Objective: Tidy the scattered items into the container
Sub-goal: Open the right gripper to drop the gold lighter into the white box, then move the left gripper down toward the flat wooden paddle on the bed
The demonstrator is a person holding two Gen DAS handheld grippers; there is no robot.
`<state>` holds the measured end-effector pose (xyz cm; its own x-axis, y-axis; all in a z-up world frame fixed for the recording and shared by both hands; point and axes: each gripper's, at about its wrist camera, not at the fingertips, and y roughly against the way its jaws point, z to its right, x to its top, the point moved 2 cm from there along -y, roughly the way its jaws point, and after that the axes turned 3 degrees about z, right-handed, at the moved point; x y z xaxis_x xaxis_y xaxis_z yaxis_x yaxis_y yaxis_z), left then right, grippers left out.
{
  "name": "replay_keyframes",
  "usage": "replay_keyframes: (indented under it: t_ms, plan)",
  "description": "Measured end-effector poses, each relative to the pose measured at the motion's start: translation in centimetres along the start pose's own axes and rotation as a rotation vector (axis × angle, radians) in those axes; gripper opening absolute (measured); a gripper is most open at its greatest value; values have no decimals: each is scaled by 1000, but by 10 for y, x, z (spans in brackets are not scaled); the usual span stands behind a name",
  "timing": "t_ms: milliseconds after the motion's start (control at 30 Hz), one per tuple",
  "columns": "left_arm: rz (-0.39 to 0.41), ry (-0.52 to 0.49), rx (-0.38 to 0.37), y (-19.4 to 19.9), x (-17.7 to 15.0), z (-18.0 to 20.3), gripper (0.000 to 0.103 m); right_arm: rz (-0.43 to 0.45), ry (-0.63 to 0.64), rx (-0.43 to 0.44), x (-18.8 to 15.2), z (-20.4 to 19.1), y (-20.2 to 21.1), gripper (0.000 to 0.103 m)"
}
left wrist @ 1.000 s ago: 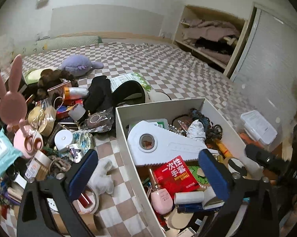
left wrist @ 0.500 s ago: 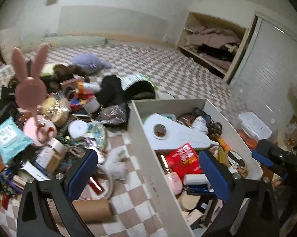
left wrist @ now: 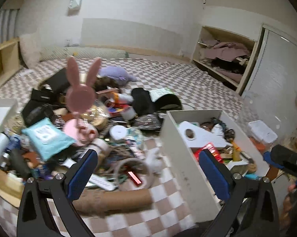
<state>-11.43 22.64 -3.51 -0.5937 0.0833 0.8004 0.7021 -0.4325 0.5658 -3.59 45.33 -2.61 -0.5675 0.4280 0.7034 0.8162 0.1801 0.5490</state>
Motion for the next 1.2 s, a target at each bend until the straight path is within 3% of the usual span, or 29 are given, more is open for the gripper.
replay_keyframes:
  t_ms: [267, 500, 667, 967, 1100, 1200]
  plan:
    - [64, 61, 96, 40, -6, -61, 103, 22, 75, 30, -14, -59, -3, 103]
    - [110, 37, 156, 67, -16, -106, 103, 40, 153, 209, -23, -92, -12, 103]
    - [87, 82, 172, 75, -27, -141, 103, 102, 277, 249, -35, -115, -21, 103]
    - [42, 104, 223, 78, -50, -196, 103, 3, 394, 153, -66, -133, -75, 103]
    - [6, 62, 282, 83, -56, -222, 103, -58, 490, 82, -86, -137, -100, 103]
    - [-21, 26, 330, 88, -57, -245, 103, -112, 495, 57, -97, -136, -117, 103]
